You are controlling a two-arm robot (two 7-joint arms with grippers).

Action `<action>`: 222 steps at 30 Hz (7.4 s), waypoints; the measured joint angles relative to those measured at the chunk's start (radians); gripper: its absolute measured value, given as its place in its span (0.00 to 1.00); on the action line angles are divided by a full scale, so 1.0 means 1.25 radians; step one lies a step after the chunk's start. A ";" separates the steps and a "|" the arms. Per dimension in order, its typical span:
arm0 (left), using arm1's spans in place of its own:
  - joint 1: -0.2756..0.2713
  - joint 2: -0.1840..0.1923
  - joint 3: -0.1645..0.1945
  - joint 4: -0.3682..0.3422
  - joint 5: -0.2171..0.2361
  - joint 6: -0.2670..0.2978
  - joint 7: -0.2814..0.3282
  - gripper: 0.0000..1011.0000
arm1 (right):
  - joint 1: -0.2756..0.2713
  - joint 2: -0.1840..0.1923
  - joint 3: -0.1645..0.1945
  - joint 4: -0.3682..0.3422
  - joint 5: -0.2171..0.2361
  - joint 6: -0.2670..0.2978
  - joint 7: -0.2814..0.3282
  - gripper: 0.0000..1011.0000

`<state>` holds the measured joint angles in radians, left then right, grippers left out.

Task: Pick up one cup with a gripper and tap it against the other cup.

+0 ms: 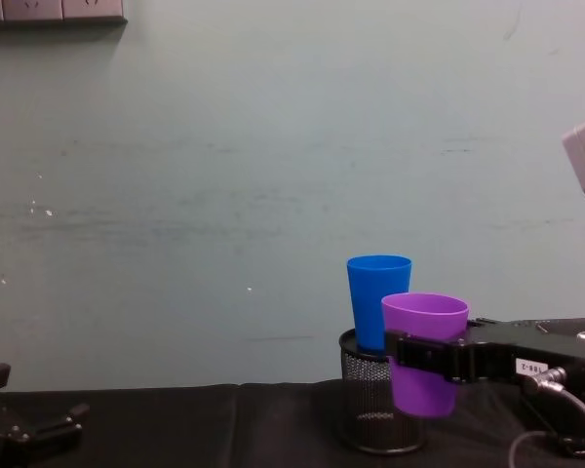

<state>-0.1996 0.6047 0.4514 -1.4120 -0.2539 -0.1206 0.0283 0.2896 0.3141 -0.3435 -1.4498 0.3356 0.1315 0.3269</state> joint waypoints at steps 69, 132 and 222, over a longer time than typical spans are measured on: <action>0.000 0.000 0.000 0.000 0.000 0.000 0.000 0.99 | 0.000 0.000 0.000 0.000 0.000 0.000 0.000 0.72; 0.000 0.000 0.000 0.000 0.000 0.000 0.000 0.99 | 0.202 -0.073 -0.016 0.220 -0.012 0.066 0.008 0.72; 0.000 0.000 0.000 0.000 0.000 0.000 0.000 0.99 | 0.201 -0.072 -0.016 0.219 -0.012 0.067 0.007 0.72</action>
<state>-0.1995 0.6047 0.4514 -1.4120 -0.2539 -0.1205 0.0283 0.5407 0.2240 -0.3629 -1.1755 0.3212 0.2158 0.3362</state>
